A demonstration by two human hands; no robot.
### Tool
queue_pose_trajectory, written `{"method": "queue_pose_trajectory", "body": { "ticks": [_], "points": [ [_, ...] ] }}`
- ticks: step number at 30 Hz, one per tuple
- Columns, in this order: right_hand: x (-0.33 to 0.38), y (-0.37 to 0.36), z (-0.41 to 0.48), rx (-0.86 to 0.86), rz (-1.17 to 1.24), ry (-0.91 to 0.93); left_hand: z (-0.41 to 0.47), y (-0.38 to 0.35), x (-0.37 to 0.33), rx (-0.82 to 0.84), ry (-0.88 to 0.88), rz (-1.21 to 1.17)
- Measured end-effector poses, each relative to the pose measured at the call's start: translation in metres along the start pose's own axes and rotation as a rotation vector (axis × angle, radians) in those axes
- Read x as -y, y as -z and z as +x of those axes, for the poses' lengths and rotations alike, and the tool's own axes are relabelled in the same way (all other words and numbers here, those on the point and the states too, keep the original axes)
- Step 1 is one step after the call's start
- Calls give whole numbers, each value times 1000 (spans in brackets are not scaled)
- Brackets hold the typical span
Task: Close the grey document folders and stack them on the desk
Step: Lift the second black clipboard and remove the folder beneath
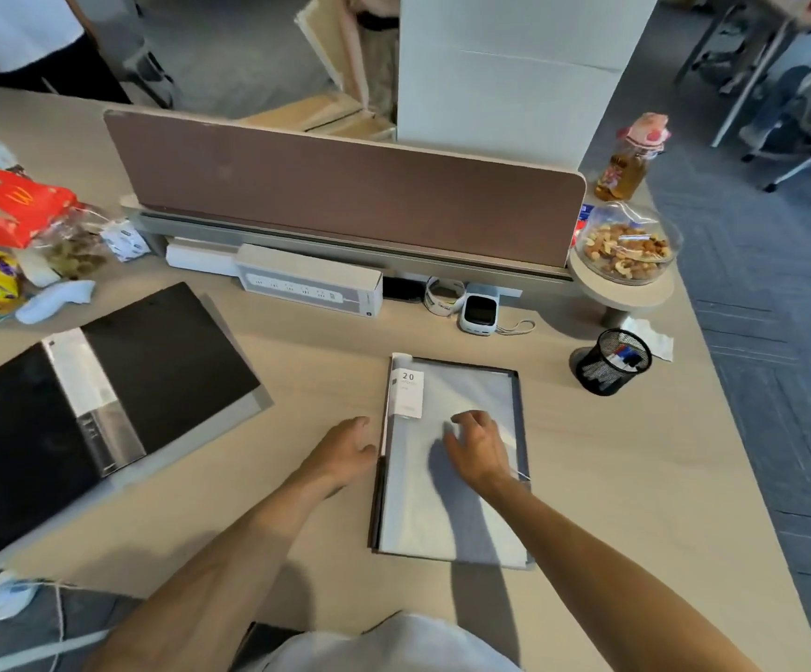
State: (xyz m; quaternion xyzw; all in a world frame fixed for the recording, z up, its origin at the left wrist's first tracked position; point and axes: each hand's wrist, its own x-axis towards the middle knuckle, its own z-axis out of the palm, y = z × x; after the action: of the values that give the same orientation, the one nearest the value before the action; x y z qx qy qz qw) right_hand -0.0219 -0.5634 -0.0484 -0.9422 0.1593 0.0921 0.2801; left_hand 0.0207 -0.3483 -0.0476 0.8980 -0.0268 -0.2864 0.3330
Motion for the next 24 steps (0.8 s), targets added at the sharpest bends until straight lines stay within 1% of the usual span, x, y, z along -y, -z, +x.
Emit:
{"method": "queue_pose_trajectory", "body": {
  "ticks": [7, 11, 17, 21, 24],
  "points": [
    [100, -47, 4, 117, -94, 332, -30, 57, 72, -84, 95, 153],
    [158, -83, 7, 213, -146, 458, -51, 95, 130, -163, 199, 137],
    [235, -150, 26, 333, -113, 363, -73, 156, 207, -270, 234, 58],
    [281, -181, 44, 279, 27, 239, -72, 200, 256, -331, 241, 48],
    [315, -189, 54, 284, 65, 86, -62, 228, 286, -323, 244, 44]
  ]
}}
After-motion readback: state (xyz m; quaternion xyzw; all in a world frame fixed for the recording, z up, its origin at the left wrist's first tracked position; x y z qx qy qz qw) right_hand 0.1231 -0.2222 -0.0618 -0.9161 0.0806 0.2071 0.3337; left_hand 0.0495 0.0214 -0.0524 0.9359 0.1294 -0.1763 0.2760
